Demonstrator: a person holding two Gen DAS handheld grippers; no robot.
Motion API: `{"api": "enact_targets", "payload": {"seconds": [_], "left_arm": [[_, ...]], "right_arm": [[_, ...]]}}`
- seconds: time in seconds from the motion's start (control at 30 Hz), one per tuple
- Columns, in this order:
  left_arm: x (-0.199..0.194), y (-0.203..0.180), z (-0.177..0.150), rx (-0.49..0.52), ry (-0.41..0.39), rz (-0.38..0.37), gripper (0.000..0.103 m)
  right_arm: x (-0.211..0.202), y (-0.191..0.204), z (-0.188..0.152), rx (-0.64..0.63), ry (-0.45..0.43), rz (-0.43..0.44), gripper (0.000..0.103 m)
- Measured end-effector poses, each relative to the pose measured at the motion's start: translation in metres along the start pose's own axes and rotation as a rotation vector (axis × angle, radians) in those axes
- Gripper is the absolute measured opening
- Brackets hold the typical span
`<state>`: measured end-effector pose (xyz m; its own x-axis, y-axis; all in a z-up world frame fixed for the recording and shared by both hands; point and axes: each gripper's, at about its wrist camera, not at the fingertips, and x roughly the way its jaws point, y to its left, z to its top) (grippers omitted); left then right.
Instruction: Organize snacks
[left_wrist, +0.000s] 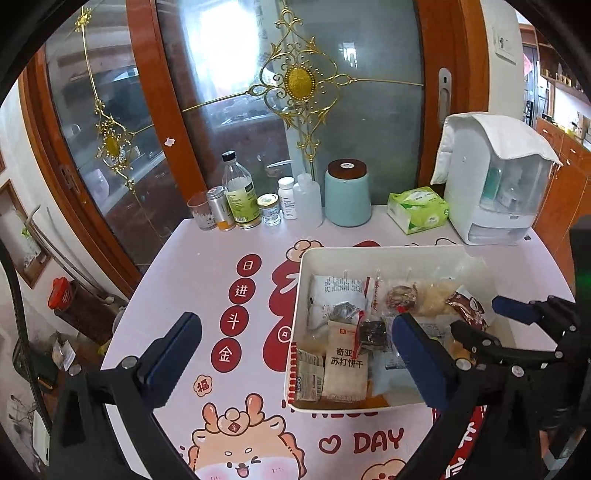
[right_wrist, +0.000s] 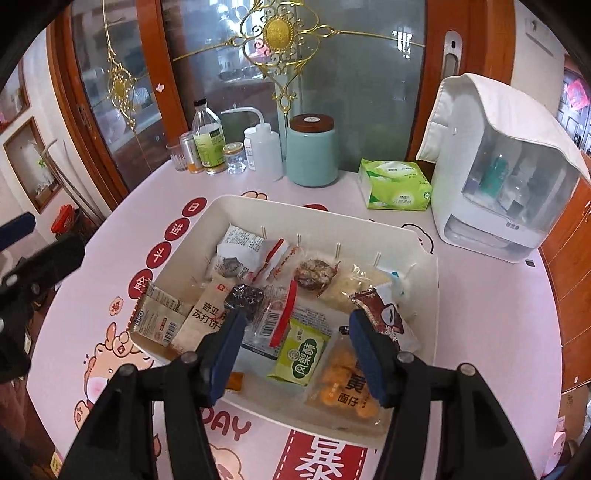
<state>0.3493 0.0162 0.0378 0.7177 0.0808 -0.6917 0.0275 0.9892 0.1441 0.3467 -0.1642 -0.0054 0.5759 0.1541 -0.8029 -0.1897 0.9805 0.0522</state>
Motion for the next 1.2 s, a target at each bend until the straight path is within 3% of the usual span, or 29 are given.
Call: {"api": "enact_targets", "payload": {"seconds": [0.27,0.53,0.9,1.2], "left_arm": [[-0.029,-0.009,-0.013,0.039,-0.019,-0.001,0.103],[-0.07,-0.015,-0.028,0.041,-0.03,-0.055,0.103],[-0.151,-0.027,-0.082,0.081,-0.099,-0.114,0.103],[-0.192,-0.009,-0.125,0.033,-0.128,-0.145,0.103]], "right_arm": [[-0.022,-0.01,-0.011,0.04,-0.027,-0.023,0.06],[-0.055,-0.014,-0.035,0.055,-0.05,-0.052,0.06],[-0.109,0.007,-0.098,0.053,-0.074,-0.046,0.06],[-0.142,0.024,-0.157,0.093,-0.095,0.002,0.06]]}}
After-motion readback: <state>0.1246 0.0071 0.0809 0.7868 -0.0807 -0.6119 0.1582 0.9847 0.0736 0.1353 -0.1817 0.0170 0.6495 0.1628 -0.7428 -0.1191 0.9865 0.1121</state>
